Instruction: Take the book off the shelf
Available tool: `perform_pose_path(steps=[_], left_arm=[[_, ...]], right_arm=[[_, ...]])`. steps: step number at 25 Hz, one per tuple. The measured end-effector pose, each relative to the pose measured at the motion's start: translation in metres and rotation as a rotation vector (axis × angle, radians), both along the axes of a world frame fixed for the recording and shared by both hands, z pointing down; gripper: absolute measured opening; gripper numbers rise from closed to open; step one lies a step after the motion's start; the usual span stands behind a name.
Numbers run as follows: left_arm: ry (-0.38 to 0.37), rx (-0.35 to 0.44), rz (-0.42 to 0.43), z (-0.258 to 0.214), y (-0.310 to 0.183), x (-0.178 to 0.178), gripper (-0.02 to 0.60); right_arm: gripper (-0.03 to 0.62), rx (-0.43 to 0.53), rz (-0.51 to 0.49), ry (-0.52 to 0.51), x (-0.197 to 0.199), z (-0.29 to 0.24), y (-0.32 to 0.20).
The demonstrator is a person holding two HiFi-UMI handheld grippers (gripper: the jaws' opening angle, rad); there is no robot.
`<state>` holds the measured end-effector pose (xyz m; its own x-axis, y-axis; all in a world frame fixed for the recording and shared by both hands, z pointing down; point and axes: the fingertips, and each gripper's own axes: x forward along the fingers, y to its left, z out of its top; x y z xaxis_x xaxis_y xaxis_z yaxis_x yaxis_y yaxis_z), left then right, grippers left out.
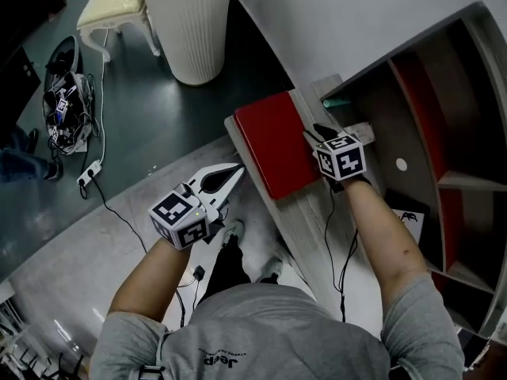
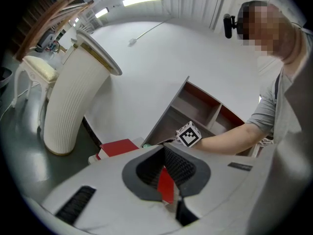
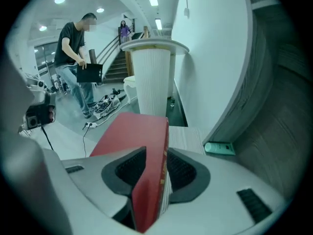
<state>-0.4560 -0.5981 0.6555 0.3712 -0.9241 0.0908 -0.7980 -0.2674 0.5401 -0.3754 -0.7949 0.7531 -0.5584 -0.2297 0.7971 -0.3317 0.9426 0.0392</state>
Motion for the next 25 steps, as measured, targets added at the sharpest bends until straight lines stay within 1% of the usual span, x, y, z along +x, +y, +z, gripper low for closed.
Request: perform_pose_path(steps=[3, 6, 11, 13, 18, 25], left_arm=[[-0.012, 0.011, 0.031, -0.004, -0.011, 0.006, 0.017], [-0.017, 0.036, 0.071, -0.019, -0.015, 0.019, 0.017], [-0.015, 0.072, 0.151, -0.052, -0.021, 0.06, 0.017], [-0.024, 0.088, 0.196, -0.065, -0.023, 0.081, 0.017], [-0.042, 0.118, 0.263, -0.1, -0.017, 0.135, 0.017], [-0.054, 0.158, 0.35, -0.152, -0.002, 0.219, 0.017]], right_arm=[[0.1, 0.002, 0.026, -0.058, 0.007, -0.012, -0.002], [0.07, 0.008, 0.061, -0.126, 0.021, -0.037, 0.004], [0.013, 0.001, 0.107, -0.294, 0.054, -0.093, 0.022], [-0.012, 0.01, 0.125, -0.333, 0.075, -0.112, 0.031], [-0.011, -0.008, 0.141, -0.414, 0.135, -0.151, 0.064], [-0.011, 0.029, 0.194, -0.546, 0.235, -0.216, 0.106]])
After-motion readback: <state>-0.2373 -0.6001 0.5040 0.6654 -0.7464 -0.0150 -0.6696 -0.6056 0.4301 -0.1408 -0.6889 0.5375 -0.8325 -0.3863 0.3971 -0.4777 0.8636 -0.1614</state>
